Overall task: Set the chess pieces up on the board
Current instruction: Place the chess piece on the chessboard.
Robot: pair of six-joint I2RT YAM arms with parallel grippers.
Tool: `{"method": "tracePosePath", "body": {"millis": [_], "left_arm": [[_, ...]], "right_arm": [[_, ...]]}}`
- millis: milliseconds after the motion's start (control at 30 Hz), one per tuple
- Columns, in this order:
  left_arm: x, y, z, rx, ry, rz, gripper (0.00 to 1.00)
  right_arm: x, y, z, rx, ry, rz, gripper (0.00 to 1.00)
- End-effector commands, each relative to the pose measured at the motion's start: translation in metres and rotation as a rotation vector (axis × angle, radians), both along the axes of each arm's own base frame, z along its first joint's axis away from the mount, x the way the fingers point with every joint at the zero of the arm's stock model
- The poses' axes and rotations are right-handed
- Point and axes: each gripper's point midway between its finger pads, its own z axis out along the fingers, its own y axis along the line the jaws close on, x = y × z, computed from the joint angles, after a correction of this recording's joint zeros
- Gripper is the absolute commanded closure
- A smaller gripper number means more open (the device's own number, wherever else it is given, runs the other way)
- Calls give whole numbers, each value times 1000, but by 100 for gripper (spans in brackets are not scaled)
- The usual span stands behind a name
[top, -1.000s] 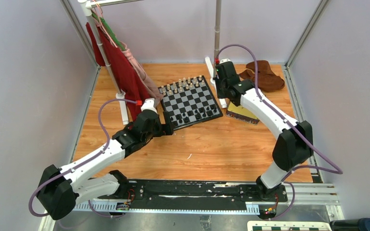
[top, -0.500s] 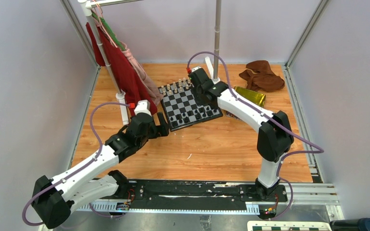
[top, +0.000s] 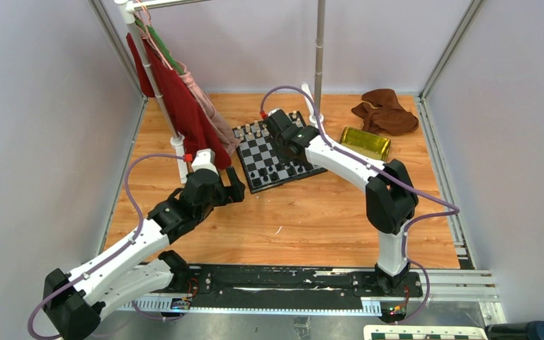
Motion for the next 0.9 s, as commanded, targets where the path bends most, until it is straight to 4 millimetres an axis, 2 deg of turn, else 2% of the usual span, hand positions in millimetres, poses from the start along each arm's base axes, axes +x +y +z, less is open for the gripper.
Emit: {"method": "tracePosePath", "body": {"millis": [0, 367, 867], "left_arm": [[-2, 9, -7, 20, 10, 29, 0], [-3, 11, -8, 26, 6, 32, 0], [-3, 12, -13, 34, 11, 32, 0]], "right_arm": [[-5, 10, -7, -25, 19, 30, 100], [-7, 19, -27, -48, 50, 47, 100], [-8, 19, -50, -76, 86, 56, 100]]}}
